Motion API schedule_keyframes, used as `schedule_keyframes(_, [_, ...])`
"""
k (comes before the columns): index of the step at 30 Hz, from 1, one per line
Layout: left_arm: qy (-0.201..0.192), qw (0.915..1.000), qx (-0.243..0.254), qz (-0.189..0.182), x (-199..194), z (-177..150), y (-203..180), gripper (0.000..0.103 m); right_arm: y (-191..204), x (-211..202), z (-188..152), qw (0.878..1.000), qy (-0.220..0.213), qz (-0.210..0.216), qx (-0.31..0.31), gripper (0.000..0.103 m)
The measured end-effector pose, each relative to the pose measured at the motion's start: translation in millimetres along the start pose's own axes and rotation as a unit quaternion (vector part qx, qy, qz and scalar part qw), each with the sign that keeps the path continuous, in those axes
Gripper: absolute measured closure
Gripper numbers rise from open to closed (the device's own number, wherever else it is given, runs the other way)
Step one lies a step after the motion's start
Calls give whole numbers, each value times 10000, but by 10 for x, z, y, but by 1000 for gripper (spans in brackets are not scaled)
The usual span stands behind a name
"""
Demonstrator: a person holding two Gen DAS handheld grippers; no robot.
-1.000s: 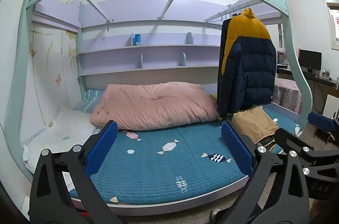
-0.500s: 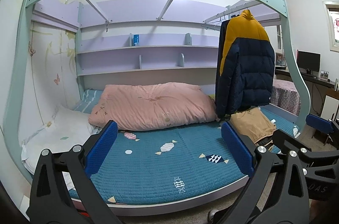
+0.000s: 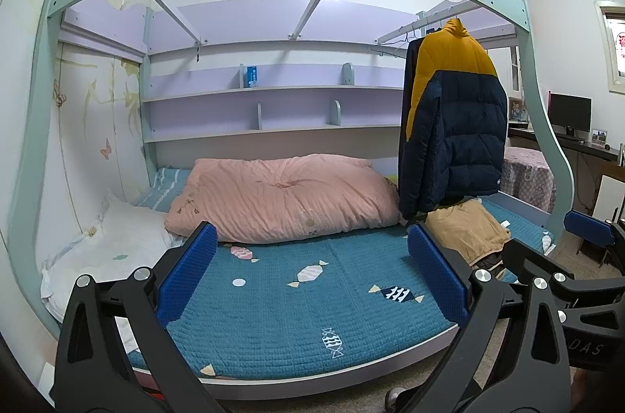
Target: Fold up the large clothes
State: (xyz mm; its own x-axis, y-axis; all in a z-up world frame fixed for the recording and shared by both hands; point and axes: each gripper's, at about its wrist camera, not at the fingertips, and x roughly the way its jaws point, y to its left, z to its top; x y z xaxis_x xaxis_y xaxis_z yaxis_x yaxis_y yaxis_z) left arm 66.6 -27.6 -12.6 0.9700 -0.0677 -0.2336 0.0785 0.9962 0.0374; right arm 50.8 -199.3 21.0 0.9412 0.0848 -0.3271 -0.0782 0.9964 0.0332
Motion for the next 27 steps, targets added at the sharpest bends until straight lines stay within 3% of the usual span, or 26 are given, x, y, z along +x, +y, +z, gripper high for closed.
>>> schedule_keyframes(12, [-183,9997,126,89,-22,-27,-3,5,29,-4,-1,10000,9,-22,10,8])
schedule_keyframes(27, [-141,9998,124,36,-1,-28,18,5,43,-4,-21,10000,15,-23,18,8])
